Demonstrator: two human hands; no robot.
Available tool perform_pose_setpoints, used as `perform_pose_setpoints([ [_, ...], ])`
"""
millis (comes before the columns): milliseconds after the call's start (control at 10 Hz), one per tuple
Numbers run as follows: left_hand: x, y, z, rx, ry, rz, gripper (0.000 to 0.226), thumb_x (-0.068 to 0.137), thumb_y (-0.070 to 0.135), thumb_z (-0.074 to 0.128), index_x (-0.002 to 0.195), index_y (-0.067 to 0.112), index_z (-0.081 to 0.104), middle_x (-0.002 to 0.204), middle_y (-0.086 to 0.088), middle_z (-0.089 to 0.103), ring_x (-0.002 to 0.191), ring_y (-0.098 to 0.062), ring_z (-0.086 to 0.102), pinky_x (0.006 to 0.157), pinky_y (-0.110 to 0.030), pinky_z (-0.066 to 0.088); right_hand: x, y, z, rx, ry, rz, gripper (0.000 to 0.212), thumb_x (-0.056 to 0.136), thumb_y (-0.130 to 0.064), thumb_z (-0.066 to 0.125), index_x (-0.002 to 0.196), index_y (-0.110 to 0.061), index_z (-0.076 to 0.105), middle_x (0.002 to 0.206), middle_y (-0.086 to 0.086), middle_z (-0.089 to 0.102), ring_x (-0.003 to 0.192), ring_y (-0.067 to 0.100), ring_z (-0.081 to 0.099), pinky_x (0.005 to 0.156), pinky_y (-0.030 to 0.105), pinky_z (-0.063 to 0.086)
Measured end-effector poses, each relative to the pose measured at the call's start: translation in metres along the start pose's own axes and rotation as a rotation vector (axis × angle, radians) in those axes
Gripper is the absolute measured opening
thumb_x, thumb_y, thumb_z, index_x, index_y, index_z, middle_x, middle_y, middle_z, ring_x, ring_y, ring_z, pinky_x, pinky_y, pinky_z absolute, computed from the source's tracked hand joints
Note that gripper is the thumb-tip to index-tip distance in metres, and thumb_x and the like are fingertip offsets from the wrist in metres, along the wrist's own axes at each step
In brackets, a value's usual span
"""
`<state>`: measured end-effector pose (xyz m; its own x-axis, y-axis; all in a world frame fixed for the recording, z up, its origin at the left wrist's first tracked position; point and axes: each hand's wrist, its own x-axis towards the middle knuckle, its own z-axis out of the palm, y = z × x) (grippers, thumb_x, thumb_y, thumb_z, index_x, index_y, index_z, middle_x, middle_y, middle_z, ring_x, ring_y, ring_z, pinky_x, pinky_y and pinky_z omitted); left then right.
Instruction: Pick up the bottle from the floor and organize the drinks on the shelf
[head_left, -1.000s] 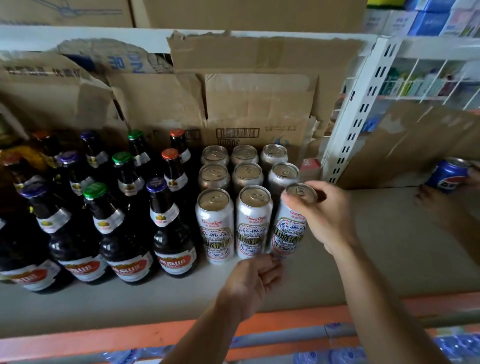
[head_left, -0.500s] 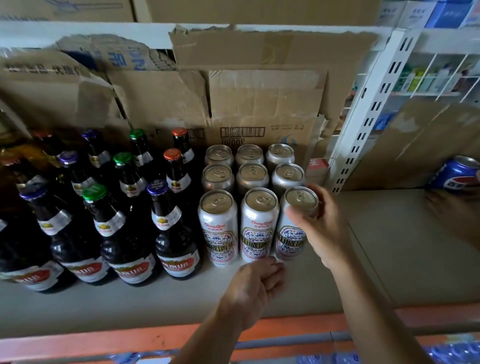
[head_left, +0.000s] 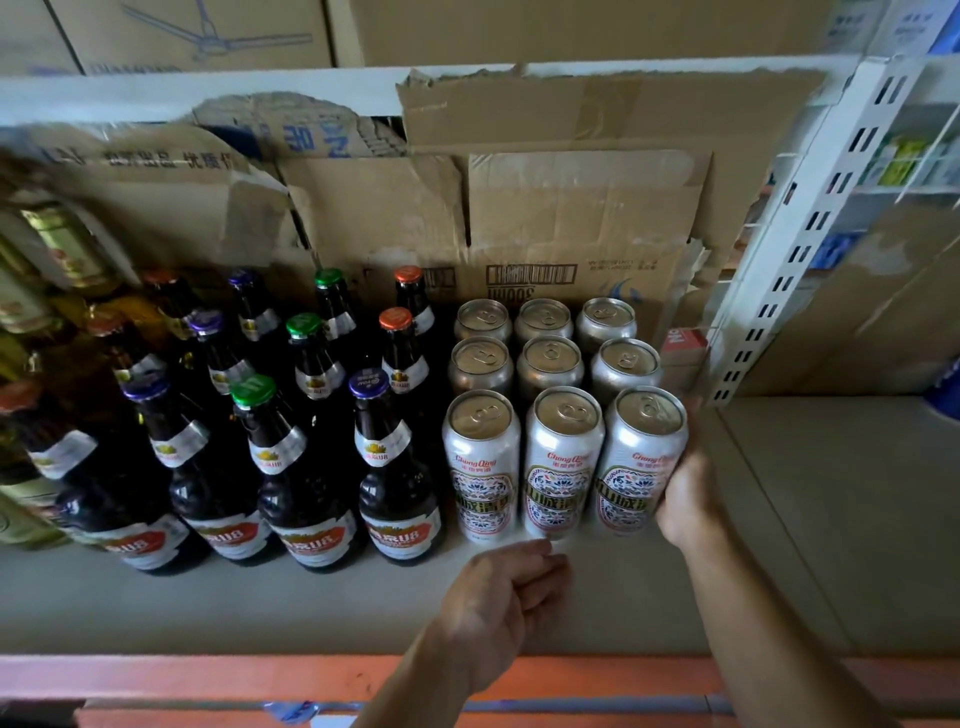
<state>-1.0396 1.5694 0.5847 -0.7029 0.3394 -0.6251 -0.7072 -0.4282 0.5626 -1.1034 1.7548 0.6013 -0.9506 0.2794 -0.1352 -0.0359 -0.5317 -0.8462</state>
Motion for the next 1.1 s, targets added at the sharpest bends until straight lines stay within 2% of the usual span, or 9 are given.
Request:
perform_pose_setpoints([
  [200, -0.004, 0.000, -0.001, 0.011, -0.002, -0.003, 0.021, 0.089, 0.000, 0.048, 0.104, -0.003, 0.062, 0.098, -0.020, 0.071, 0.084, -0.027, 0.068, 0.074, -0.033, 0.055, 0.006, 0.009, 0.003, 0.057, 0.055, -0.029, 0.060, 0.097, -0.058, 0.030, 0.081, -0.028, 0.080, 0.095, 0.000, 0.076, 0.089, 0.014, 0.072, 0.064, 0.024, 0.057],
  [300, -0.006, 0.001, -0.002, 0.004, -0.007, 0.001, 0.020, 0.088, 0.000, 0.049, 0.104, -0.003, 0.061, 0.096, -0.021, 0.071, 0.082, -0.027, 0.069, 0.072, -0.033, 0.055, 0.007, 0.008, 0.006, 0.061, 0.043, -0.026, 0.061, 0.094, -0.061, 0.030, 0.081, -0.028, 0.080, 0.094, 0.000, 0.076, 0.088, 0.015, 0.072, 0.063, 0.024, 0.057],
  [600, -0.014, 0.009, -0.013, 0.033, 0.003, 0.033, 0.022, 0.089, 0.001, 0.046, 0.104, -0.002, 0.061, 0.094, -0.017, 0.073, 0.084, -0.024, 0.071, 0.072, -0.032, 0.053, 0.006, 0.005, 0.002, 0.012, 0.133, -0.057, 0.063, 0.100, -0.055, 0.026, 0.074, -0.033, 0.080, 0.085, -0.005, 0.077, 0.078, 0.010, 0.073, 0.055, 0.021, 0.056],
  [800, -0.024, 0.020, -0.031, 0.030, 0.000, 0.043, 0.020, 0.090, 0.004, 0.046, 0.102, 0.003, 0.062, 0.094, -0.012, 0.073, 0.087, -0.021, 0.071, 0.070, -0.030, 0.054, -0.018, 0.009, 0.007, -0.090, 0.197, -0.248, 0.052, 0.100, -0.053, 0.030, 0.088, -0.032, 0.076, 0.098, -0.010, 0.075, 0.097, 0.007, 0.069, 0.080, 0.027, 0.055],
  [900, -0.034, 0.025, -0.041, 0.028, -0.023, 0.033, 0.021, 0.090, 0.004, 0.047, 0.104, 0.001, 0.062, 0.098, -0.015, 0.073, 0.089, -0.023, 0.070, 0.071, -0.032, 0.055, -0.040, 0.014, 0.015, -0.166, 0.347, -0.403, 0.047, 0.087, -0.067, 0.047, 0.075, -0.027, 0.068, 0.076, -0.015, 0.068, 0.078, 0.000, 0.062, 0.077, 0.028, 0.045],
  [1000, -0.043, 0.032, -0.058, 0.044, -0.048, 0.025, 0.022, 0.090, 0.005, 0.047, 0.105, 0.001, 0.062, 0.102, -0.016, 0.072, 0.089, -0.022, 0.071, 0.073, -0.031, 0.054, -0.064, 0.024, 0.031, -0.318, 0.410, -0.613, 0.041, 0.088, -0.057, 0.044, 0.095, -0.025, 0.069, 0.091, -0.009, 0.068, 0.090, 0.013, 0.059, 0.084, 0.038, 0.044],
  [1100, -0.056, 0.043, -0.077, 0.071, -0.061, 0.045, 0.022, 0.090, 0.008, 0.047, 0.105, 0.003, 0.063, 0.100, -0.013, 0.073, 0.090, -0.020, 0.071, 0.075, -0.030, 0.052, -0.090, 0.035, 0.053, -0.571, 0.471, -0.721, 0.063, 0.089, -0.045, 0.039, 0.130, 0.002, 0.051, 0.124, 0.014, 0.057, 0.117, 0.028, 0.052, 0.103, 0.046, 0.038],
])
